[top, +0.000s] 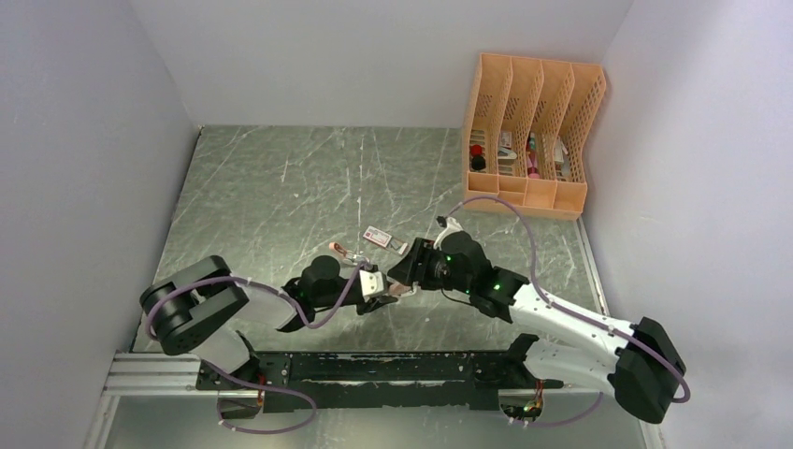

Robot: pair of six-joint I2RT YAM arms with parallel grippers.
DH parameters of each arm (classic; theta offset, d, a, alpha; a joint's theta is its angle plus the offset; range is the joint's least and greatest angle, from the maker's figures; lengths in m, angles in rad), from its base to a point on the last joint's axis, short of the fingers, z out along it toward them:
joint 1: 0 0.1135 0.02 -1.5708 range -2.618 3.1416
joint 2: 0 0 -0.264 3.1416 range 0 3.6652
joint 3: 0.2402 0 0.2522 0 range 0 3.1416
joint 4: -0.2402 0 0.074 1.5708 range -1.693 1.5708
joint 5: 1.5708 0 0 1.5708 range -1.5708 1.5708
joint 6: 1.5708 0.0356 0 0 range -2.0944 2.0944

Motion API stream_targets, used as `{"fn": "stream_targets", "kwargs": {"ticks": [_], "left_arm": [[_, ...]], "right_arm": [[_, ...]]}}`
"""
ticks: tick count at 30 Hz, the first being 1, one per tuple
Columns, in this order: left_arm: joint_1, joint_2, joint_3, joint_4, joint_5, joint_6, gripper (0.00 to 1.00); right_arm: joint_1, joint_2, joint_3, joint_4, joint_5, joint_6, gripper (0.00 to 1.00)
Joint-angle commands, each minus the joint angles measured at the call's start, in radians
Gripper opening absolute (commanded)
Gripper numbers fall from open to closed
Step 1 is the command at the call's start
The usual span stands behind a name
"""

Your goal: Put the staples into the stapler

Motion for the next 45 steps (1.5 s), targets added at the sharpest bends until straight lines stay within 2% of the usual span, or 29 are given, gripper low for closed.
{"fn": "stream_targets", "kwargs": {"ticks": [1,5,9,13,18,29,45], "left_arm": [[-0.007,-0.057,-0.019,-0.059,-0.009,0.03,0.07],[-0.007,-0.107,-0.025,-0.135,-0.035,0.031,0.07],[-0.007,-0.196,-0.008,-0.246,-0.071,0.018,0.07],[-0.007,-0.277,0.053,-0.378,-0.112,-0.016,0.07],[-0.007,-0.301,0.164,-0.521,-0.158,-0.072,0.07],[-0.007,-0.344,0.206,-0.547,-0.213,-0.1,0.07],[-0.007,-0.393,0.21,-0.516,-0.233,-0.105,0.07]], "right_arm": [[-0.006,-0.055,0.065,-0.048,0.051,-0.036,0.62],[-0.006,-0.112,0.091,-0.061,0.077,-0.049,0.63],[-0.005,-0.171,0.069,-0.123,0.199,-0.034,0.68],[-0.006,-0.217,-0.036,0.036,0.225,0.022,0.77],[-0.006,-0.16,-0.056,0.224,0.22,0.041,0.84],[-0.007,-0.09,-0.095,0.358,0.177,0.13,0.87],[-0.006,-0.045,-0.114,0.376,0.161,0.174,0.84]]}}
